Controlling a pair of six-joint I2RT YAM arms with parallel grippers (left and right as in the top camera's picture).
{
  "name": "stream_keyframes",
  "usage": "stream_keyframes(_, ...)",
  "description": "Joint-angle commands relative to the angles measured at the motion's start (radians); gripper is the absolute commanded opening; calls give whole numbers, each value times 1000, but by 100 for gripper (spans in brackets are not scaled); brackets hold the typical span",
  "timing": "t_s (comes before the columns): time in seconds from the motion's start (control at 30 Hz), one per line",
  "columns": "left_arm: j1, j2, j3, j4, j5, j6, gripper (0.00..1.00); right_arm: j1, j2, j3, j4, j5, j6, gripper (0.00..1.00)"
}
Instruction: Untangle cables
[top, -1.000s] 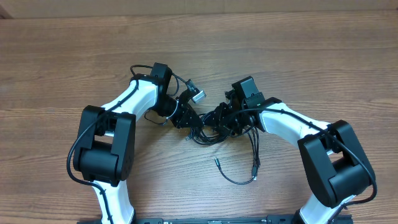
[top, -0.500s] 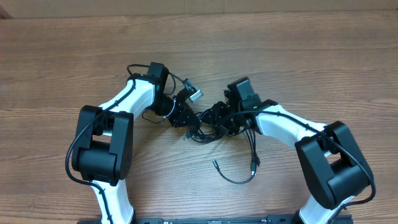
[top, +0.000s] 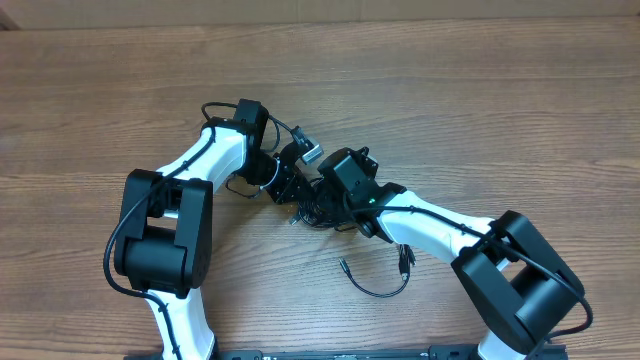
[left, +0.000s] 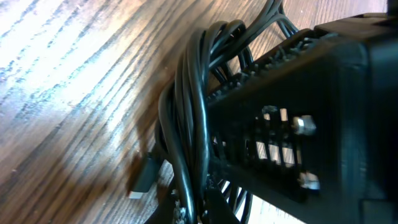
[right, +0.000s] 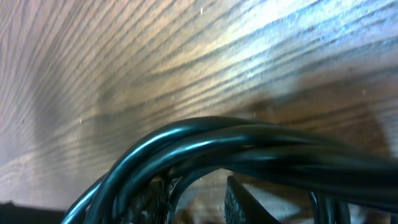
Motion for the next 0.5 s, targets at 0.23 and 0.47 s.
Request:
stream_keyframes(0.23,-63,9,-23,-45,106,-6,4,-1,131,35,179,41,32,44)
stream_keyframes(0.47,-63,9,-23,-45,100,-6,4,-1,134,35,235,21,0,6)
